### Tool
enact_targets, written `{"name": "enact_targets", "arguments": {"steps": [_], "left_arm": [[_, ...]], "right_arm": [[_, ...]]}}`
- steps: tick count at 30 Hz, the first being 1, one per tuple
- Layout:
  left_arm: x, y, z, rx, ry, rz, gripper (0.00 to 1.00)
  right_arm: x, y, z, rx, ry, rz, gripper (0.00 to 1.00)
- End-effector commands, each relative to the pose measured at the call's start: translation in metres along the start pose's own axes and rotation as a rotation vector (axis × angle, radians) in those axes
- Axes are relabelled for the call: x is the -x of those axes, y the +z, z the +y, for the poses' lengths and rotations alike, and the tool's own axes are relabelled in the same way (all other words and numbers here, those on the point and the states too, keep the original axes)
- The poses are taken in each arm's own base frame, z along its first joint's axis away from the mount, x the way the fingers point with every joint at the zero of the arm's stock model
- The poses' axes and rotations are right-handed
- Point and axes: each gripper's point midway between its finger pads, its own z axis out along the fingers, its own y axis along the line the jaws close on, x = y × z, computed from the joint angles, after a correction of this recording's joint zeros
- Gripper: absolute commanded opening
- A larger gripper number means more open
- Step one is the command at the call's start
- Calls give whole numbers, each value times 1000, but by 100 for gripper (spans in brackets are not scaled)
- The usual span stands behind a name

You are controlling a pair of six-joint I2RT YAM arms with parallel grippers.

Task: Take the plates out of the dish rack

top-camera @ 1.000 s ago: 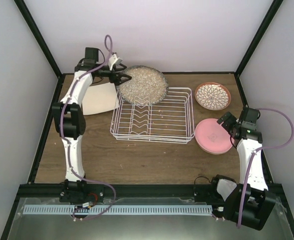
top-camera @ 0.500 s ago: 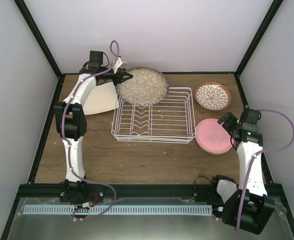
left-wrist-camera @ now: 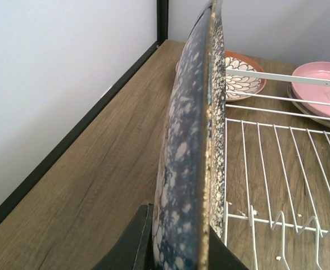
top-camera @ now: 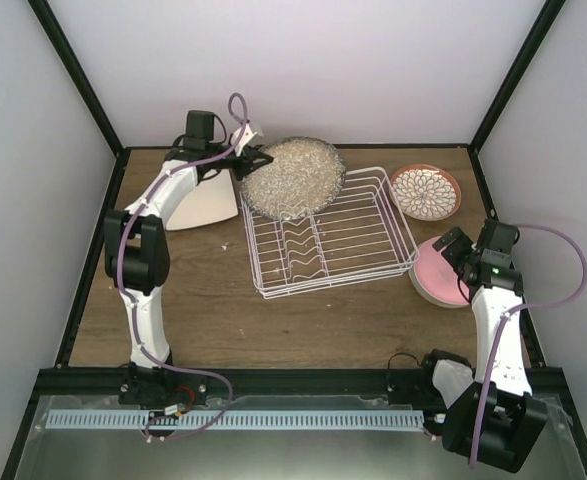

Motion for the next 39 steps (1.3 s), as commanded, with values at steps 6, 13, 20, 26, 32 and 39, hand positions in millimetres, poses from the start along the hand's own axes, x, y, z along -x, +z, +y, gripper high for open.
{"name": "enact_targets", "arguments": {"steps": [6,13,20,26,32,39], "left_arm": [[92,-40,-38,-135,249,-192,4],[102,-63,-42,-125,329,-175,4],[141,-87,-55,-117,367,-257,4],[197,-125,-62,-50,294,-421,4],[232,-171,-67,8,209,-543,4],[220,-246,-41,180,-173,-655,4]], "right_arm": [[4,-10,1,7,7,-27,100],[0,-7,1,13,15,-18,100],[-1,-2,3,29,33,-5,100],[-1,0,2,26,32,-5,100],[-2,6,3,32,33,8,100],[9,6,12,54,0,-8,100]]}}
